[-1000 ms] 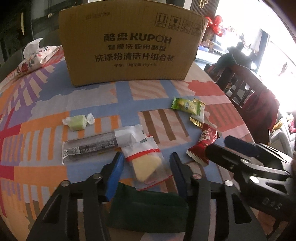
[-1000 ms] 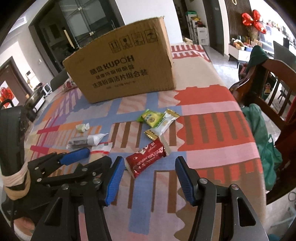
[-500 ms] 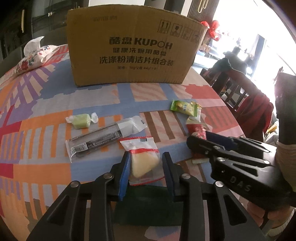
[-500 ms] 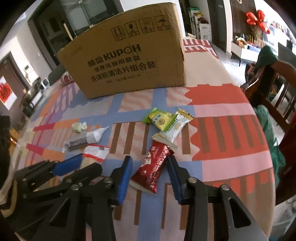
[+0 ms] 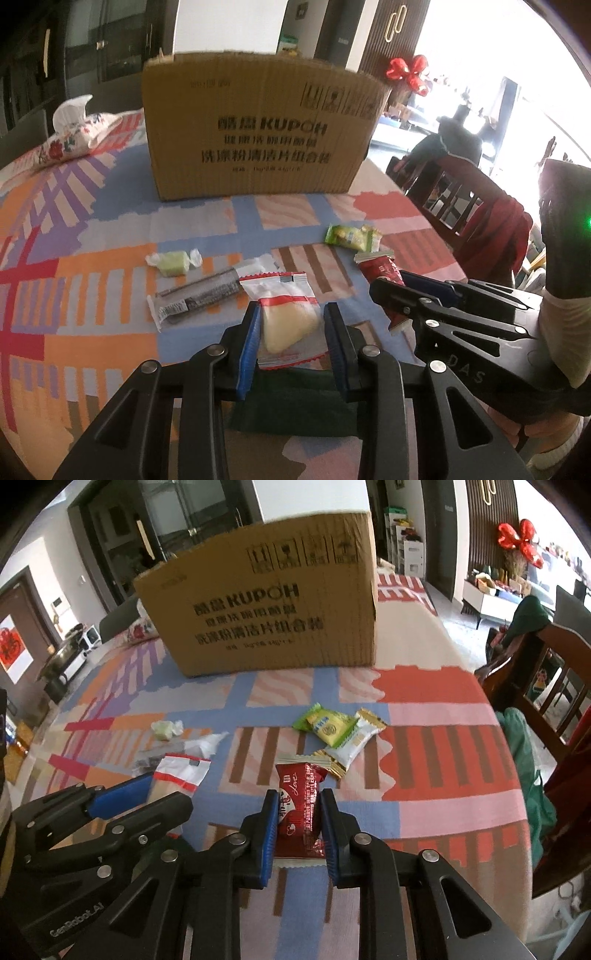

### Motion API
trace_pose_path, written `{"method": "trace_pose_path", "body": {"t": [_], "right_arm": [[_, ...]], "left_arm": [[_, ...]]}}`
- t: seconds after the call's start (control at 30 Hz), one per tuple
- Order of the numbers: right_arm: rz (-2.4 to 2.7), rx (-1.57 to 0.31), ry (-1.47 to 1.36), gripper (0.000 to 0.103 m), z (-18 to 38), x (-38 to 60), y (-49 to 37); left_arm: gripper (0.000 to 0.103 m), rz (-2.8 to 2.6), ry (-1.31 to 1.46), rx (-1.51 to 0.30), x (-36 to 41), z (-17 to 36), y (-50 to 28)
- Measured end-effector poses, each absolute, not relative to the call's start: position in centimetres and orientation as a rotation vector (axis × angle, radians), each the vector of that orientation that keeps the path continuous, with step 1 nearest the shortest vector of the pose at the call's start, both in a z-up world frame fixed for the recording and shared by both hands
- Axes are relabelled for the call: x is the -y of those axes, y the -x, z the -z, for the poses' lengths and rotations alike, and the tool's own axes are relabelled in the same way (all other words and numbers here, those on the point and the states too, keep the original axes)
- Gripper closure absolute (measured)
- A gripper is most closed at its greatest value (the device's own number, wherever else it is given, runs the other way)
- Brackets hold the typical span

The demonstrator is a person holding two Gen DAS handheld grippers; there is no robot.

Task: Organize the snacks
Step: 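Carry both snacks over the box and open both tools to drop them, then carry the cheese packet with left tool while right tool carries red wafer bar into box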

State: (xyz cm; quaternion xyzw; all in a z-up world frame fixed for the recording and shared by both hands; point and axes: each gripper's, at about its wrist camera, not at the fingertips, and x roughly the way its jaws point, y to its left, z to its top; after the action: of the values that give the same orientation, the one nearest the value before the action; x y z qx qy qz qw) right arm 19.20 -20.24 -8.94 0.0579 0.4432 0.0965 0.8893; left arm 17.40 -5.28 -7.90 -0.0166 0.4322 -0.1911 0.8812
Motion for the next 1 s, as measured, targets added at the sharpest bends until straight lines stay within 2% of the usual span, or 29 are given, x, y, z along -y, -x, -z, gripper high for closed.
{"method": "trace_pose_path", "body": {"t": [0.6, 1.0], "right_arm": [[-0.251, -0.642, -0.115, 0.08, -1.4, 19.9, -17.4], [-0.285, -0.516, -0.098, 0.08, -7.3, 19.7, -21.0]], "left_arm": [[0.069, 0.434, 0.058, -0.65, 3.3, -2.6, -16.4], [0.069, 0.377, -0.047, -0.486, 3.0, -9.0, -18.8]]}}
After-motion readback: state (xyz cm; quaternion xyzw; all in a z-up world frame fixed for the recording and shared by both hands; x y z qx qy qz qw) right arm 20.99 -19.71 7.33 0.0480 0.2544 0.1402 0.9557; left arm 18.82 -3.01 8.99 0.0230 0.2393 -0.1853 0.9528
